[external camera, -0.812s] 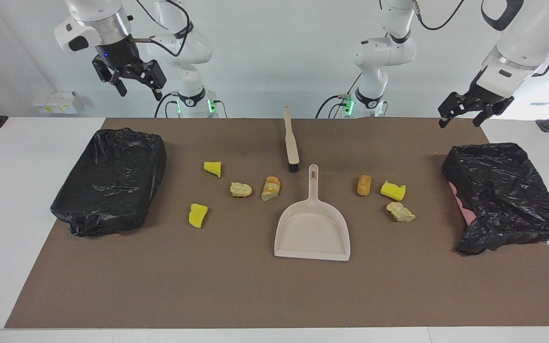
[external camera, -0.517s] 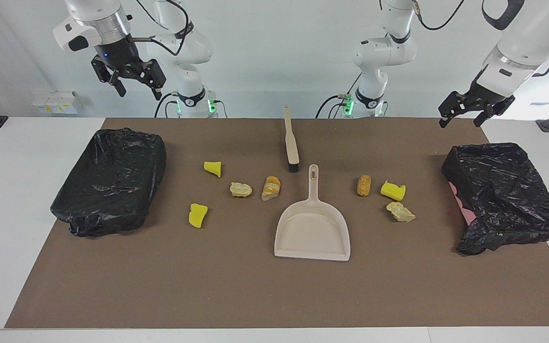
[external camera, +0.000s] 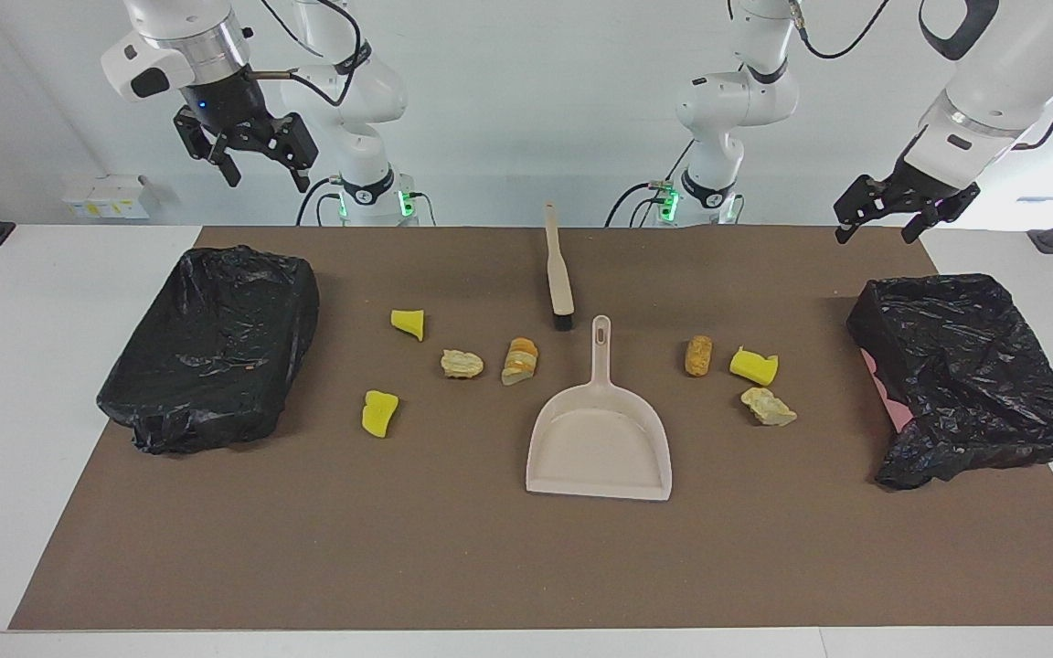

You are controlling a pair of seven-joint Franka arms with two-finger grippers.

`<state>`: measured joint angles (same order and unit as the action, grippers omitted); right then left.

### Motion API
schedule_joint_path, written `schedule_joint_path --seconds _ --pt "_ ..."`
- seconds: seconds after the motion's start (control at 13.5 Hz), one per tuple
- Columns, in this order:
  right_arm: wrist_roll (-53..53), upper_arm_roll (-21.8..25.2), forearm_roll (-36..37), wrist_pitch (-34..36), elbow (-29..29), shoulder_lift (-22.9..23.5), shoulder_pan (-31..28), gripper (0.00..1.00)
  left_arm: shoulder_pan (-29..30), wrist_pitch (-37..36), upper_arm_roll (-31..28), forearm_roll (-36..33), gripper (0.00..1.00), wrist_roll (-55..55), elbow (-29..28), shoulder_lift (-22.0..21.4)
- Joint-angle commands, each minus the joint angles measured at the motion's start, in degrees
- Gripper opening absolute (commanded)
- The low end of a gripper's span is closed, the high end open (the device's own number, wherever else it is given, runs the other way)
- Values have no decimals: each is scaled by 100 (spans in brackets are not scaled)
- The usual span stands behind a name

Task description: Sweep and dump trash in bin

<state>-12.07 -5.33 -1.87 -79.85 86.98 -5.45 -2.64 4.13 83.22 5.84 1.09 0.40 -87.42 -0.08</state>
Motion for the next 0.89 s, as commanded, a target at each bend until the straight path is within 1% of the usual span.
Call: schedule_joint_path --seconds 0.0,0.37,0.52,0.81 --pt "170 -21 -6 -48 -24 -9 -70 100 -35 -78 -13 -47 100 74 -30 -45" --pt "170 -21 -15 -48 -24 -9 -70 100 -61 -42 49 -12 100 91 -363 -229" --pt "161 -21 -15 -48 -24 -9 -79 100 -149 71 40 58 100 83 -705 -439" --pt "161 -21 -15 -48 -24 -9 -70 100 -404 422 49 85 100 12 -1399 -712"
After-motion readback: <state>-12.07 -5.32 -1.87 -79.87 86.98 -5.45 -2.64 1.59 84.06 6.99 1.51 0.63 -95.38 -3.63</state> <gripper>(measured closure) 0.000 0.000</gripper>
